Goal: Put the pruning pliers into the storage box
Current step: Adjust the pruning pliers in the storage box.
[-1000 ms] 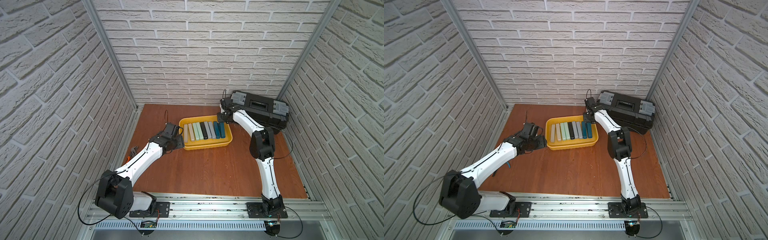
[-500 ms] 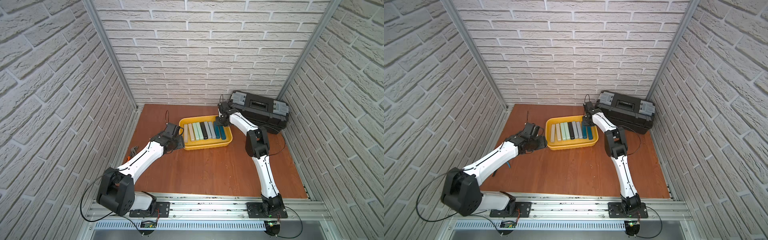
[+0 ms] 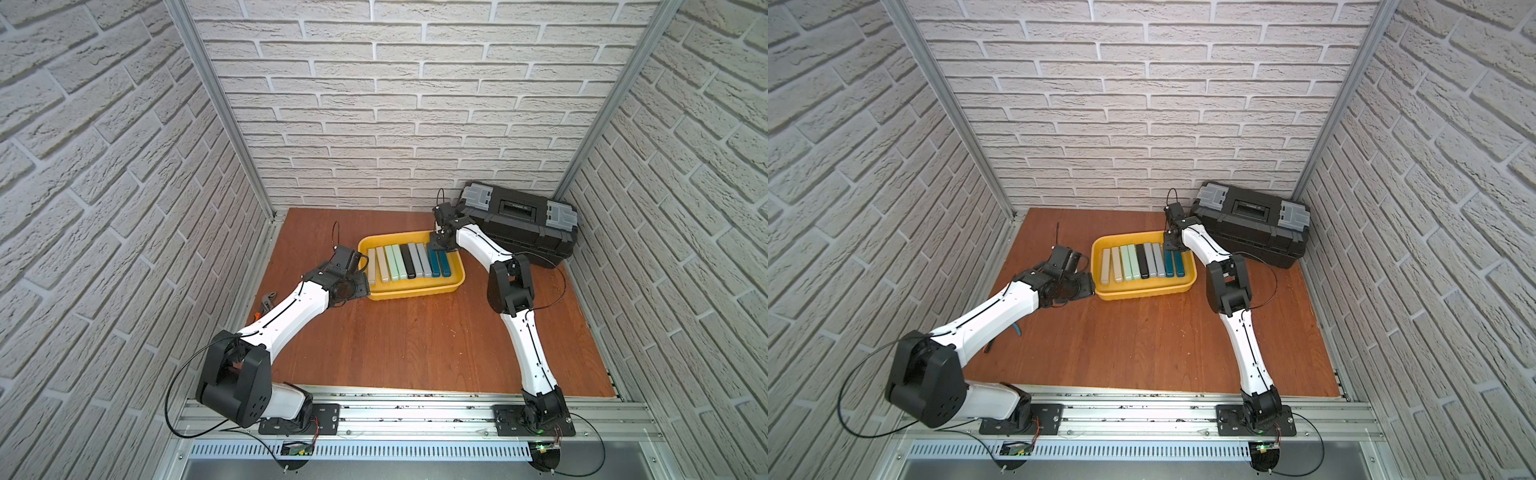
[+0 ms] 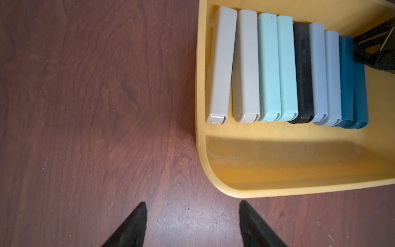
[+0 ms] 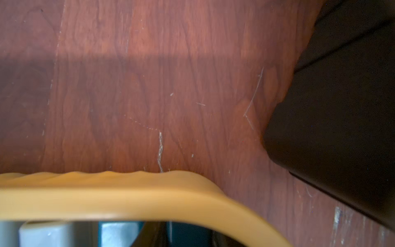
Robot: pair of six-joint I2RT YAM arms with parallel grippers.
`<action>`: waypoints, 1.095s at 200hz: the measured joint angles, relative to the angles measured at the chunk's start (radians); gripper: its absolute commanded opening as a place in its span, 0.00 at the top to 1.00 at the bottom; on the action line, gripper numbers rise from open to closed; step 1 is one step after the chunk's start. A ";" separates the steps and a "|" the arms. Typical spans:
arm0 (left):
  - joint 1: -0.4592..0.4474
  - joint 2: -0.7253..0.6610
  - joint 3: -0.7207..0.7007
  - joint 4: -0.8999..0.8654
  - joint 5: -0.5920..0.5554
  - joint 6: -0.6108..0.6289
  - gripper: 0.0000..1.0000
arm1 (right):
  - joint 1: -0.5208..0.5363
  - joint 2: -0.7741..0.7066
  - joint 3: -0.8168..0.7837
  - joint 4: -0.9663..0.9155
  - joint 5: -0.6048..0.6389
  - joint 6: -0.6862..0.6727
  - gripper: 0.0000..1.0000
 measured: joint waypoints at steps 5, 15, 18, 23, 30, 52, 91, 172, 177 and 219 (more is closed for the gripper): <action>0.000 0.000 0.000 0.000 0.000 0.000 0.32 | 0.000 0.000 0.000 0.000 0.000 0.000 0.79; 0.000 0.000 0.000 0.000 0.000 0.000 0.32 | 0.000 0.000 0.000 0.000 0.000 0.000 0.76; 0.000 0.000 0.000 0.000 0.000 0.000 0.32 | 0.000 0.000 0.000 0.000 0.000 0.000 0.75; 0.000 0.000 0.000 0.000 0.000 0.000 0.32 | 0.000 -0.001 0.000 -0.001 0.000 0.001 0.74; 0.000 0.000 0.000 0.000 0.000 0.000 0.32 | 0.000 -0.002 0.000 -0.002 -0.001 0.002 0.72; 0.000 0.000 0.000 0.000 0.000 0.000 0.32 | 0.000 -0.007 0.000 -0.010 -0.004 0.003 0.65; 0.000 -0.008 0.000 -0.001 -0.001 0.000 0.32 | 0.000 -0.027 -0.004 -0.046 -0.025 0.007 0.61; -0.007 -0.029 0.013 -0.020 -0.001 0.000 0.32 | 0.000 -0.115 -0.034 -0.081 -0.037 0.007 0.60; -0.008 -0.031 0.013 -0.020 -0.001 0.000 0.31 | 0.000 -0.124 -0.037 -0.082 -0.037 0.007 0.60; -0.009 -0.063 0.013 -0.023 -0.001 0.002 0.31 | 0.000 -0.251 -0.103 -0.099 -0.025 0.007 0.61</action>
